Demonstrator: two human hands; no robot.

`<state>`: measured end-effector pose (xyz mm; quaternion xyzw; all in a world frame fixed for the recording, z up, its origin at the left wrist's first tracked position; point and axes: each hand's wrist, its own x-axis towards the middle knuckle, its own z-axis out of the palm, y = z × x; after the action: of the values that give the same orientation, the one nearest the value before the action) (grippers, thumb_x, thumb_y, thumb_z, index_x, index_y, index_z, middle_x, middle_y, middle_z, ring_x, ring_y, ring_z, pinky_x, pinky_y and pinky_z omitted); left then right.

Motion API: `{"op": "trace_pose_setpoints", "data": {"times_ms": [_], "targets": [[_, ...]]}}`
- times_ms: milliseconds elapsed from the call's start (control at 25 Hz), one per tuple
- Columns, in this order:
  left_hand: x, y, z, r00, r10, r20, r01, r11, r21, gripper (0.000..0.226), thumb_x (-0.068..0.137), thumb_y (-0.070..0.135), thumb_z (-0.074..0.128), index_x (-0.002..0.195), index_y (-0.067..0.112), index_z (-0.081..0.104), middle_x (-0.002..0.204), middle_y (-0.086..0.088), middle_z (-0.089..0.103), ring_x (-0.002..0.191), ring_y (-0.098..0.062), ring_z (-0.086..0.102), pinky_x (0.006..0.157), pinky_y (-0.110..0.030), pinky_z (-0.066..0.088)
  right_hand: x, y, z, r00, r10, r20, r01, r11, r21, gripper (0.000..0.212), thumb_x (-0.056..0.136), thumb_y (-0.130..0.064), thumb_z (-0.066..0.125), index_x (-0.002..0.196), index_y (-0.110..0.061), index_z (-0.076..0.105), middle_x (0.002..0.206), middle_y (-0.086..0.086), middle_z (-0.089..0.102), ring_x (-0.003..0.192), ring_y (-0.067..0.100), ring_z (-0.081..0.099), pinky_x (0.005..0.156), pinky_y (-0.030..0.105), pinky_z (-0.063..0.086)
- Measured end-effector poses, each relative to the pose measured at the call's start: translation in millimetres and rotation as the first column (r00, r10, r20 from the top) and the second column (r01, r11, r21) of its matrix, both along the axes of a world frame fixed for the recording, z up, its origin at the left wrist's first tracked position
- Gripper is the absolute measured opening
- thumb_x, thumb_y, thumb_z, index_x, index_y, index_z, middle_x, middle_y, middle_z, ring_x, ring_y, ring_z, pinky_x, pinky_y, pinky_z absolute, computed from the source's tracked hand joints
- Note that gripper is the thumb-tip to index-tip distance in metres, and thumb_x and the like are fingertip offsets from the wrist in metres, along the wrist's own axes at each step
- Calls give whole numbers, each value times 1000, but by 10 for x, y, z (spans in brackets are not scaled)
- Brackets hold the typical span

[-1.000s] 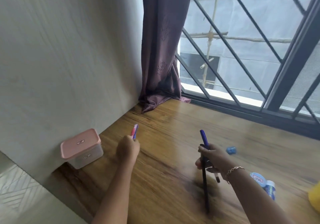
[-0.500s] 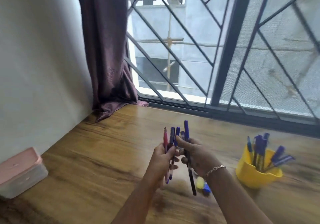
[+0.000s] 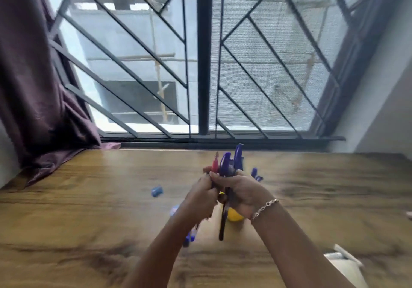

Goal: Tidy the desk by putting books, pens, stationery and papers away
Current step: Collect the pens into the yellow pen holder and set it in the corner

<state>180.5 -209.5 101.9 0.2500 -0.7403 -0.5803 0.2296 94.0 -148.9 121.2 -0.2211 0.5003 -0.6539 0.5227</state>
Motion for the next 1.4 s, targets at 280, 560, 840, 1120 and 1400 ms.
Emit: {"op": "trace_pose_setpoints", "data": {"times_ms": [280, 560, 840, 1120, 1400], "targets": [[-306, -63, 258, 994, 29, -106, -40, 994, -100, 18, 93, 0, 47, 87, 12, 58, 77, 1, 57, 70, -10, 54, 62, -13, 44, -343, 134, 305, 966, -159, -203, 131, 981, -143, 17, 90, -7, 53, 103, -2, 63, 110, 18, 63, 86, 23, 63, 66, 29, 54], [-167, -241, -60, 941, 335, -56, -337, 941, -41, 15, 96, 9, 47, 106, 11, 58, 96, -4, 58, 92, -18, 54, 80, -34, 47, -622, 56, 313, 877, -139, -460, 50, 978, -200, 14, 94, -8, 46, 87, -14, 57, 71, -3, 73, 83, 16, 70, 78, 25, 51], [-104, -207, -319, 938, 345, 21, -342, 936, -86, 11, 94, 12, 52, 101, 11, 61, 93, -2, 61, 88, -16, 55, 75, -31, 46, -628, -35, -106, 897, -72, -435, 12, 990, -139, 12, 93, -4, 48, 90, -11, 57, 81, 9, 68, 82, 31, 66, 75, 29, 54], [-62, -243, -368, 931, 363, 45, -356, 927, -116, 12, 94, 15, 52, 102, 12, 61, 94, -3, 61, 88, -14, 55, 75, -28, 45, -625, -62, -131, 870, -34, -492, -29, 992, -120, 22, 83, 1, 61, 104, -5, 58, 93, 8, 66, 74, 8, 65, 72, 22, 55], [-53, -245, -435, 913, 401, 74, -370, 892, -260, 15, 92, 13, 55, 102, 5, 64, 93, -5, 62, 88, -15, 56, 82, -29, 46, -402, 438, 136, 396, -275, -876, 102, 961, -255, 24, 79, -26, 64, 103, -24, 59, 103, -6, 64, 98, 3, 59, 88, 19, 47]]}}
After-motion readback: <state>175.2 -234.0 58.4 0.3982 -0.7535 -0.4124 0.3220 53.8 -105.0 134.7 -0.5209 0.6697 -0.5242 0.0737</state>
